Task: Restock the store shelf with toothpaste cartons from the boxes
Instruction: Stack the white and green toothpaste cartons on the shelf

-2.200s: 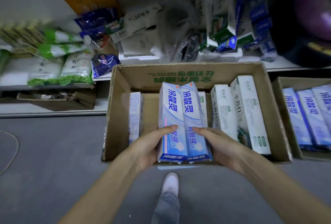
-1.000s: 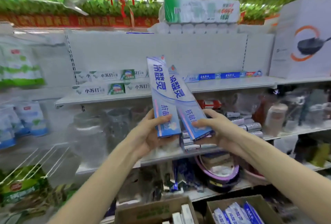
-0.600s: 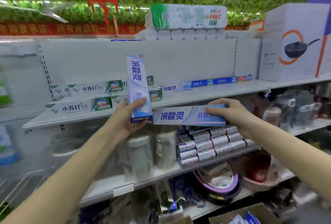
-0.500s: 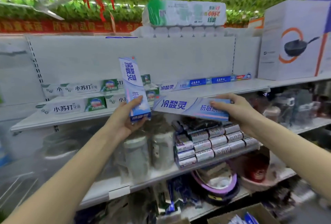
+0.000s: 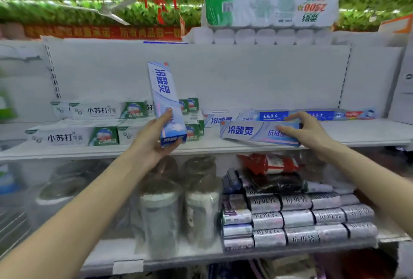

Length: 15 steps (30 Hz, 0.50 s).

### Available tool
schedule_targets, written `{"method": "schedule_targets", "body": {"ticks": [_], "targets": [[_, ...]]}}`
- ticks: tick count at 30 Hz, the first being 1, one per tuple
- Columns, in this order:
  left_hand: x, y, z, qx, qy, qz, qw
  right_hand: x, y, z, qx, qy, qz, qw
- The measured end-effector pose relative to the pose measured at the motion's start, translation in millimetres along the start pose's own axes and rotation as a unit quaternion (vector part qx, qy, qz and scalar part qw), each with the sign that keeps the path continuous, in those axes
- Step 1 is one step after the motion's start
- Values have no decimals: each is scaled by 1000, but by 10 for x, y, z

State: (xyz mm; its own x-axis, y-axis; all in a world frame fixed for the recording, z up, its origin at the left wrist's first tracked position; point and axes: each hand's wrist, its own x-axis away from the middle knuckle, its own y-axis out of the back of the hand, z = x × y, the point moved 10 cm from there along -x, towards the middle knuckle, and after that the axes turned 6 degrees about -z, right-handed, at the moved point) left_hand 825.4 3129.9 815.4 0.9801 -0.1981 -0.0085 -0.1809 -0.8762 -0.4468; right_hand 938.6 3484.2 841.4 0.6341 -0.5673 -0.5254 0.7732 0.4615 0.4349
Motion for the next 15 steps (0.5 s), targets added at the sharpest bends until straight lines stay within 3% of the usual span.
{"method": "schedule_targets", "body": {"ticks": [3,8,15], "targets": [[-119,-132,72,2,-10,-12,1000,-355,-224,-153,32,45,36,998],[-242,-105,101,-6,-33,-52,998,-881,-662,-469,29,47,85,995],[-303,5,45,-57,-81,-81,992,-1394,-1183,-464,47,118,137,982]]}}
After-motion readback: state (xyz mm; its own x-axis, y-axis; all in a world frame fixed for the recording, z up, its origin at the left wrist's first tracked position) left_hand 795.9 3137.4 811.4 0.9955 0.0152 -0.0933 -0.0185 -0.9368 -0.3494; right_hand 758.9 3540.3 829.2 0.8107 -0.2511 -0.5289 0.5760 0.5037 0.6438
